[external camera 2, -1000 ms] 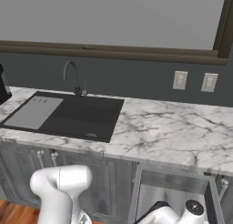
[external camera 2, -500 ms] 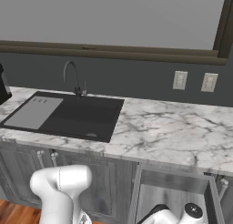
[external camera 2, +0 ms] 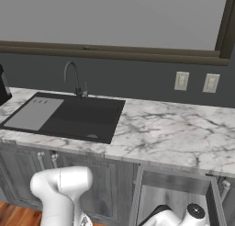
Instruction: Take the pizza cutter from the drawer on the right and place it on the dining counter for cutting.
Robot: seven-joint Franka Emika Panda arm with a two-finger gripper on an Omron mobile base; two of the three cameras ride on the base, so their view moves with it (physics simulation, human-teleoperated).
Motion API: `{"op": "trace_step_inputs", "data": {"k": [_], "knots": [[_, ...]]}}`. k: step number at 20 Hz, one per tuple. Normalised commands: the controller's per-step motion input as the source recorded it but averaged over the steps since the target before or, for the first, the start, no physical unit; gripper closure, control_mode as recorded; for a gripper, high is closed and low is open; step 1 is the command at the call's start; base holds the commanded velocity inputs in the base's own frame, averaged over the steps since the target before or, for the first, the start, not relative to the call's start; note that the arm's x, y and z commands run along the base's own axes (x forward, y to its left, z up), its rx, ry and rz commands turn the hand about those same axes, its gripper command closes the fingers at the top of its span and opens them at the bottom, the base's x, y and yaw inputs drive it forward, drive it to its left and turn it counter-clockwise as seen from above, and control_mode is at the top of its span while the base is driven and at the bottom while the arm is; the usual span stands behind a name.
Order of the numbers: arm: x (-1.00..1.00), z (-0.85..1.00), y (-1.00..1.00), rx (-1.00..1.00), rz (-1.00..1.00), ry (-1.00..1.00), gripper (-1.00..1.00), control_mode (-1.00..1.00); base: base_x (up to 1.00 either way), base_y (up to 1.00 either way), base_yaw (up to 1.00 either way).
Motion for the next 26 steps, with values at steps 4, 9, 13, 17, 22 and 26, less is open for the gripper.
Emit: {"op": "trace_step_inputs", "data": {"k": [4,9,13,17,22,26], "knots": [[0.0,0.0,0.0,0.0,0.0,0.0,-1.0,-1.0,0.0,0.0,0.0],[0.0,0.0,0.0,0.0,0.0,0.0,1.0,-1.0,0.0,0.0,0.0],[0.0,0.0,0.0,0.0,0.0,0.0,1.0,-1.0,0.0,0.0,0.0],[0.0,0.0,0.0,0.0,0.0,0.0,1.0,-1.0,0.0,0.0,0.0],[0.0,0.0,0.0,0.0,0.0,0.0,1.0,-1.0,0.0,0.0,0.0],[-0.05,0.18,0.0,0.0,0.0,0.0,1.0,-1.0,0.0,0.0,0.0]]}}
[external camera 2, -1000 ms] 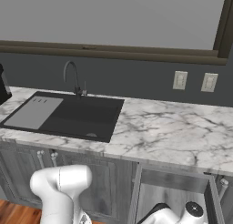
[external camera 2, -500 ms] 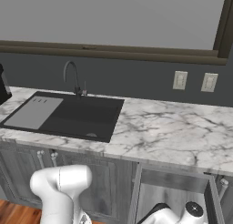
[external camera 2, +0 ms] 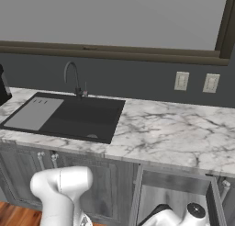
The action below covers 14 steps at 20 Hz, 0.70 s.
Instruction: Take the pizza cutter from the drawer on the right and place it on the dining counter for cutting.
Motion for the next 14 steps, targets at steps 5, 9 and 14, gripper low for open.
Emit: {"op": "trace_step_inputs", "data": {"k": [5,9,14], "knots": [[-0.04,0.88,0.0,0.0,0.0,0.0,1.0,-1.0,0.0,0.0,0.0],[-0.14,1.0,0.01,0.0,0.0,0.0,1.0,-1.0,0.0,0.0,0.0],[-0.16,1.0,0.25,-0.01,0.0,0.0,1.0,-1.0,0.0,0.0,0.0]]}}
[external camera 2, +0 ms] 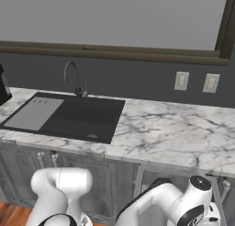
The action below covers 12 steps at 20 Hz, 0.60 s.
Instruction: Take the pizza cutter from the drawer on the right and place it on the dining counter for cutting.
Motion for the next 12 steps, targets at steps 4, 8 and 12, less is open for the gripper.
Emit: {"op": "trace_step_inputs", "data": {"k": [4,8,12], "knots": [[-0.11,1.0,0.34,0.0,0.0,-0.01,1.0,-1.0,0.0,0.0,0.0],[-0.01,1.0,0.39,0.0,0.0,-0.01,1.0,-1.0,0.0,0.0,0.0],[0.0,0.98,0.26,0.0,0.0,0.0,1.0,-1.0,0.0,0.0,0.0]]}}
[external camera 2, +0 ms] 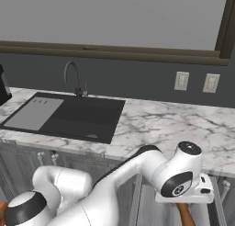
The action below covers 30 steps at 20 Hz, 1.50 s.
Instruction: Take the pizza cutter from the drawer on the right and place it on the dining counter for cutting.
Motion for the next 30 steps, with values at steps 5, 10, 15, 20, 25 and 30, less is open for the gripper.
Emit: {"op": "trace_step_inputs", "data": {"k": [5,10,15,20,25,30], "knots": [[0.08,1.0,0.39,0.0,-0.04,0.0,1.0,-1.0,0.0,0.0,0.0],[0.18,0.86,0.71,-0.01,-0.13,0.0,1.0,-1.0,0.0,0.0,0.0],[0.32,0.64,0.74,0.0,-0.17,-0.04,1.0,-1.0,0.0,0.0,0.0],[0.2,0.38,0.9,-0.01,-0.19,0.0,1.0,-1.0,0.0,0.0,0.0],[0.13,0.12,0.68,0.0,-0.14,0.0,1.0,-1.0,0.0,0.0,0.0],[0.26,0.01,0.96,-0.02,-0.17,0.0,1.0,-1.0,0.0,0.0,0.0]]}}
